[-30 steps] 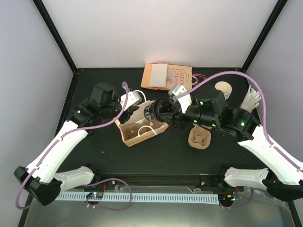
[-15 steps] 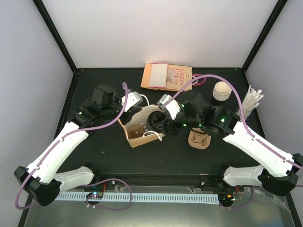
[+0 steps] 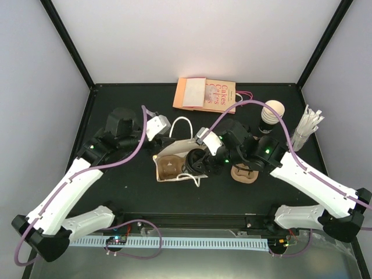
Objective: Pack the takeout coffee
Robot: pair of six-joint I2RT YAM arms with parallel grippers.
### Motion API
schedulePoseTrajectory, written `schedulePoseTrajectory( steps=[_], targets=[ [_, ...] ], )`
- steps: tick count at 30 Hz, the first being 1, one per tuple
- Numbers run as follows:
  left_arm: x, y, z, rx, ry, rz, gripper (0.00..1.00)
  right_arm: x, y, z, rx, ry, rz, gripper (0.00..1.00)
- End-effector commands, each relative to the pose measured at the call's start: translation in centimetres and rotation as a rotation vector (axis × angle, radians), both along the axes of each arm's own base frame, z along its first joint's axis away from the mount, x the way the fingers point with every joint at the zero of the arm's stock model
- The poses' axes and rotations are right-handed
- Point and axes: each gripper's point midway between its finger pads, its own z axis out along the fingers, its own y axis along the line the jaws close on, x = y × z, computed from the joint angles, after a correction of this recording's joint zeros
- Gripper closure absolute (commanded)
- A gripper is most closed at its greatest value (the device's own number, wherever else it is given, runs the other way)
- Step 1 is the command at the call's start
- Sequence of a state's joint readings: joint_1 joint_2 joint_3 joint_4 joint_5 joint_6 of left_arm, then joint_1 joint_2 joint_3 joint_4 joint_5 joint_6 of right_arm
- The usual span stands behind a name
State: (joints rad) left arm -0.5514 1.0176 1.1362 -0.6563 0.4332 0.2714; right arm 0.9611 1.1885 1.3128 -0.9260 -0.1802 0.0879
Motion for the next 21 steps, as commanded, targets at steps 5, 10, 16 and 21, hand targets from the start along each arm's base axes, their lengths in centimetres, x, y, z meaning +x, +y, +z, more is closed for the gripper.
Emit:
schedulePoseTrajectory(
  steps=[5, 10, 16, 21],
  targets=[
    [-2.4, 0.9, 2.5, -0.072, -0.036, -0.003, 0.3, -1.3, -0.7, -0.5, 0.004, 0.023, 0.012, 0.45],
    [-2.6, 2.5, 2.8, -0.078, -0.024, 0.087, 0.01, -1.3, -0.8, -0.7, 0.002, 0.013, 0.009, 0.45],
    [-4.1, 3.4, 3.9, -0.094, -0.014, 0.097, 0.01, -1.2, -0.8, -1.2, -0.005, 0.009, 0.006, 0.45],
    [-5.2, 2.5, 2.8, -0.033, 0.017, -0.018, 0.06, -1.2, -0.9, -1.2, -0.004, 0.005, 0.003, 0.45]
  ],
)
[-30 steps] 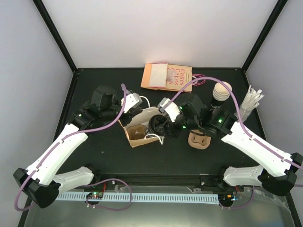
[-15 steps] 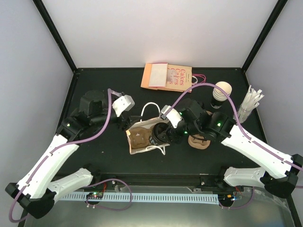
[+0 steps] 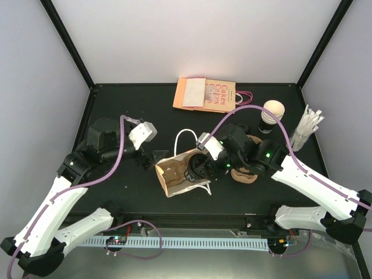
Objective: Pack the takeout coffee
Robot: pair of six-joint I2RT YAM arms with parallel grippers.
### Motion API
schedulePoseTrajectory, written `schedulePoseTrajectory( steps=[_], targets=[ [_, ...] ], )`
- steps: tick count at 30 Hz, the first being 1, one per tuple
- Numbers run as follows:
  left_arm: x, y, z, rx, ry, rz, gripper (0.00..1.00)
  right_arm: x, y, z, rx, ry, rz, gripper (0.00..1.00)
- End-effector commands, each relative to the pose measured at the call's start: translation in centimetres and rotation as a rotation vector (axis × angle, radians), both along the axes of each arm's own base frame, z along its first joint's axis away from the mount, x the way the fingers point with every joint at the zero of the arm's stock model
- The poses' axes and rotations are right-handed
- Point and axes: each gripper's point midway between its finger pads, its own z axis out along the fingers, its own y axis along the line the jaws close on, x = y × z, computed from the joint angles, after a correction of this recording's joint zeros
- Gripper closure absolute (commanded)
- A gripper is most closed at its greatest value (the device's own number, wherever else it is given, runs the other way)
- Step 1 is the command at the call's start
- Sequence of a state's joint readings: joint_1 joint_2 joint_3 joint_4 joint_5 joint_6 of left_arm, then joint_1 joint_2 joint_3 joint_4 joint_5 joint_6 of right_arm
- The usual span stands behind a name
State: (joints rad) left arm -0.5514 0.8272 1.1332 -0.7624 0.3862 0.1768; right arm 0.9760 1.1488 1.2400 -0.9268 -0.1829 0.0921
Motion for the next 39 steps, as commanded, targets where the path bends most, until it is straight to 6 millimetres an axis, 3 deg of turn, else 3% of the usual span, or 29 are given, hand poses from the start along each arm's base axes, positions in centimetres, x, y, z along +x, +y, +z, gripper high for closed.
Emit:
schedulePoseTrajectory(
  steps=[1, 5, 15, 20, 27, 31, 39],
  targets=[
    [-1.8, -1.1, 0.0, 0.038, 0.042, -0.134, 0.08, 0.0, -0.1, 0.7, 0.025, -0.023, -0.011, 0.45],
    [-2.8, -2.6, -0.3, 0.014, 0.105, -0.238, 0.14, 0.2, -0.1, 1.0, 0.029, -0.033, -0.018, 0.45],
    [-3.7, -4.9, -2.0, 0.099, 0.19, -0.308, 0.23, 0.4, 0.0, 1.2, 0.037, -0.045, -0.02, 0.45],
    [-2.4, -4.9, -2.6, 0.148, 0.184, -0.23, 0.52, 0.3, 0.0, 1.3, 0.041, -0.046, -0.017, 0.46],
    [-1.6, -4.8, -2.4, 0.18, 0.154, -0.176, 0.76, 0.1, -0.2, 1.6, 0.043, -0.067, -0.017, 0.46],
    [-1.2, -4.7, -1.7, 0.178, 0.133, -0.146, 0.97, -0.7, 0.0, 1.9, 0.063, -0.083, 0.001, 0.46],
    [-0.2, -4.7, 0.2, 0.085, 0.043, -0.079, 0.98, -2.6, 0.6, -0.4, -0.002, -0.127, 0.034, 0.46]
  ],
)
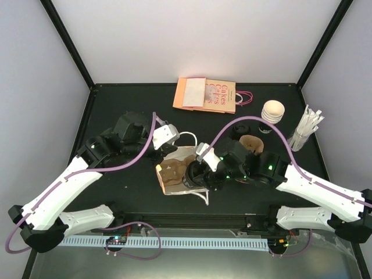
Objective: Pack the takeout coffee
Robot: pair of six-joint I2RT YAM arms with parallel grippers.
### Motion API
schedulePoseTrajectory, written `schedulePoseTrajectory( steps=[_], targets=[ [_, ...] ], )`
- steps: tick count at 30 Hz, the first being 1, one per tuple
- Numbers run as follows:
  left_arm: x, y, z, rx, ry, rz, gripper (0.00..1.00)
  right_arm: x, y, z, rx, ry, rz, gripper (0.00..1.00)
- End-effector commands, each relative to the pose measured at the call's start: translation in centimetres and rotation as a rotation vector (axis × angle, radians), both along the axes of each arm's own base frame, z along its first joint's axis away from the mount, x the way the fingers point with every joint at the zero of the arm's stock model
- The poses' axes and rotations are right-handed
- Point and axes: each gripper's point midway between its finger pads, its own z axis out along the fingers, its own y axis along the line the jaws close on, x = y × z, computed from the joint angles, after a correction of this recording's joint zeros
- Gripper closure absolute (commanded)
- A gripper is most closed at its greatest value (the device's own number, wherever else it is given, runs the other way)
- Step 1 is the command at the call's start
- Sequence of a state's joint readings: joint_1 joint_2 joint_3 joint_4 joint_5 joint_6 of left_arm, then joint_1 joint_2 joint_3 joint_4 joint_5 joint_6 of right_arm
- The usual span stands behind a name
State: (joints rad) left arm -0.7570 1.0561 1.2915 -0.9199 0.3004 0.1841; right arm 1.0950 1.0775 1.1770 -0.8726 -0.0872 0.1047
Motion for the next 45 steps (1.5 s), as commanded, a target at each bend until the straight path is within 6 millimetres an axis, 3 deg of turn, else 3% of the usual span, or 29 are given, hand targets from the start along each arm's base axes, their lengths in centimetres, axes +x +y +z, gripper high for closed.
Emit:
schedulePoseTrajectory(
  steps=[1, 7, 20, 26, 36, 45],
  targets=[
    [1.1, 0.1, 3.0, -0.105, -0.117, 0.066, 0.98, -0.7, 0.3, -1.1, -0.038, -0.056, -0.007, 0.46],
    [0.6, -0.3, 3.4, -0.138, -0.176, 0.014, 0.98, -2.0, 0.6, -3.2, -0.098, -0.112, 0.01, 0.46],
    [-6.3, -0.8, 1.2, -0.24, -0.174, -0.252, 0.98, -5.2, 2.4, -6.1, -0.147, -0.323, 0.077, 0.49],
    [-7.3, -1.0, -0.4, -0.241, -0.095, -0.267, 0.98, -4.9, 3.4, -6.2, -0.168, -0.457, 0.05, 0.51],
    [-8.0, -1.1, -0.1, -0.27, -0.093, -0.294, 0.98, -3.2, 4.7, -4.5, -0.115, -0.603, -0.015, 0.51],
    [-8.1, -1.0, -0.3, -0.274, -0.071, -0.286, 0.98, -2.5, 4.4, -5.9, -0.168, -0.628, -0.043, 0.51]
  ],
)
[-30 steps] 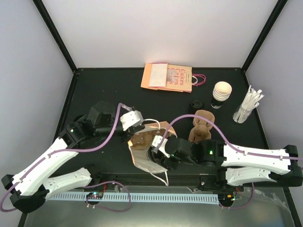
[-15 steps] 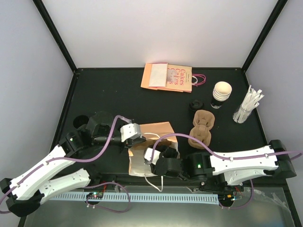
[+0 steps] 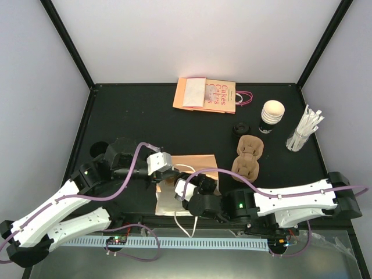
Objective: Pack the takeout coffee
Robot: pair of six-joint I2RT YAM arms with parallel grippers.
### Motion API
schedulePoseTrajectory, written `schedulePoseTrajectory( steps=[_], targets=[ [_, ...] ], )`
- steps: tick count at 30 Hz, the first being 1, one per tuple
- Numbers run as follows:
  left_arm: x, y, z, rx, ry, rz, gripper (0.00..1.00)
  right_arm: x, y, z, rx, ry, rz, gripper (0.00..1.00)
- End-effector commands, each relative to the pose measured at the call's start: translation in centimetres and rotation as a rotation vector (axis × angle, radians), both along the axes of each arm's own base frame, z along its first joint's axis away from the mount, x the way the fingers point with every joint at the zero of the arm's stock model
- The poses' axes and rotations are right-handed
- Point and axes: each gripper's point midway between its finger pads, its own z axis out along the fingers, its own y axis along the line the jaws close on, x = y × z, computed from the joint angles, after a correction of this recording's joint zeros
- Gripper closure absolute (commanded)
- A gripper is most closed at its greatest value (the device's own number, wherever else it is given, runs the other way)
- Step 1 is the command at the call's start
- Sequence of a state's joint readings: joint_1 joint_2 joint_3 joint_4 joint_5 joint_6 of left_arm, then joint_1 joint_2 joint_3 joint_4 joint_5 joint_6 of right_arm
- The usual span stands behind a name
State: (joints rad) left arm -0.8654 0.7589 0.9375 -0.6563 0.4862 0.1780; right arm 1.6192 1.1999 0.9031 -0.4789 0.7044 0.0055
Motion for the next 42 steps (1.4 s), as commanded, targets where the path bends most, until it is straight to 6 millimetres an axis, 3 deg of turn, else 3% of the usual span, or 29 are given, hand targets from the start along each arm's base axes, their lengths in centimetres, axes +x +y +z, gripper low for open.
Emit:
schedulePoseTrajectory(
  steps=[1, 7, 17, 32, 34, 37, 40, 42],
  targets=[
    [-0.6, -0.2, 1.2, -0.052, -0.003, -0.024, 0.98, 0.8, -0.4, -0.3, 0.005, -0.036, -0.057, 0.51],
    [-0.6, -0.1, 1.1, -0.049, 0.006, -0.014, 0.98, 1.8, -1.8, -1.8, -0.018, -0.015, -0.139, 0.52],
    [-0.5, -0.2, 1.7, -0.065, 0.008, -0.01, 0.95, 1.9, -2.2, -3.8, -0.052, 0.01, -0.177, 0.54],
    [-0.6, -0.8, 2.1, -0.077, 0.048, -0.025, 0.94, 3.5, -2.0, -2.7, 0.055, 0.008, -0.253, 0.57],
    [-0.7, -0.7, 3.0, -0.091, 0.056, -0.02, 0.83, 3.8, -2.2, -2.6, 0.065, 0.013, -0.264, 0.57],
    [-0.8, -0.3, 5.2, -0.135, 0.076, 0.008, 0.55, 3.8, -2.6, -3.1, 0.073, 0.045, -0.266, 0.57],
    [0.2, 0.7, 7.3, -0.166, 0.067, 0.093, 0.31, 3.9, -2.9, -3.5, 0.086, 0.069, -0.274, 0.57],
    [1.4, 1.4, 8.7, -0.182, 0.071, 0.174, 0.22, 3.9, -3.0, -3.6, 0.098, 0.079, -0.283, 0.57]
  ],
)
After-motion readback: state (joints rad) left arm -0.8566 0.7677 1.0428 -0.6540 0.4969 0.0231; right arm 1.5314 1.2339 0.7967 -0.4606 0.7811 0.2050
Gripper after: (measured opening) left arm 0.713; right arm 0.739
